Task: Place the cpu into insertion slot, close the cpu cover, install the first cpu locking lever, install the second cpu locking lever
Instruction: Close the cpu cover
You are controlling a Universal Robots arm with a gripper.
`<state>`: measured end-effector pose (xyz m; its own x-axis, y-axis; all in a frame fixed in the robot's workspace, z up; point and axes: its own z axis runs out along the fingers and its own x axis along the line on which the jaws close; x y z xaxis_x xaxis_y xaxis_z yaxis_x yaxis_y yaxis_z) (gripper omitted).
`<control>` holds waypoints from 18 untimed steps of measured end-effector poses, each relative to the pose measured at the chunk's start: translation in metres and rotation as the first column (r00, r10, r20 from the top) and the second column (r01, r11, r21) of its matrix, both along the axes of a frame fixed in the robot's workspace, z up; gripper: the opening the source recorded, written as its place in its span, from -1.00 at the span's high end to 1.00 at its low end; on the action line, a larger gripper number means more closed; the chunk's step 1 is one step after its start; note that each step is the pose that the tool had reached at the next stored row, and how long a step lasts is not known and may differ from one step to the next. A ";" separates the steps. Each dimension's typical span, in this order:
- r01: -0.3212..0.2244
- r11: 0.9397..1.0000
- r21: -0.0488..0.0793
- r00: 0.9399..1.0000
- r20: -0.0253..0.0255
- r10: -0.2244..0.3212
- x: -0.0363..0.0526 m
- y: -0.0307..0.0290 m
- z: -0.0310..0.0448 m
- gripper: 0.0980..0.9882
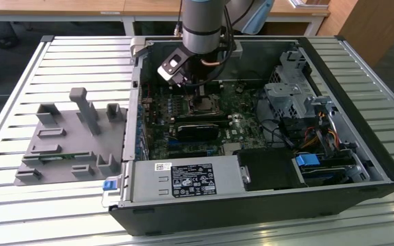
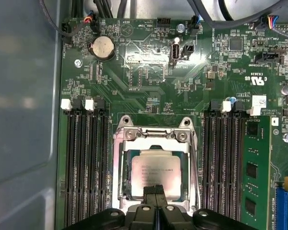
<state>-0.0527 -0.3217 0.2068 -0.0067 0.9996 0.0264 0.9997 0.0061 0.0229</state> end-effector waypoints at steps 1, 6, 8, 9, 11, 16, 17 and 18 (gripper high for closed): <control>0.000 1.000 0.000 1.000 0.000 0.000 0.0000 0.0000 -0.0006 0.98; 0.000 1.000 0.000 1.000 0.000 0.000 -0.0001 0.0000 -0.0031 0.98; 0.000 1.000 0.000 1.000 0.000 0.000 0.0000 0.0000 -0.0041 0.98; 0.000 1.000 0.000 1.000 0.000 0.000 -0.0001 0.0000 -0.0044 0.98; 0.000 1.000 0.000 1.000 0.000 0.000 -0.0001 0.0000 -0.0052 0.98; 0.000 1.000 0.000 1.000 0.000 0.000 0.0023 0.0000 -0.0063 0.98; 0.000 1.000 0.000 1.000 0.000 0.000 0.0033 0.0001 -0.0065 0.98; 0.000 1.000 0.000 1.000 0.001 0.000 0.0047 0.0001 -0.0067 0.98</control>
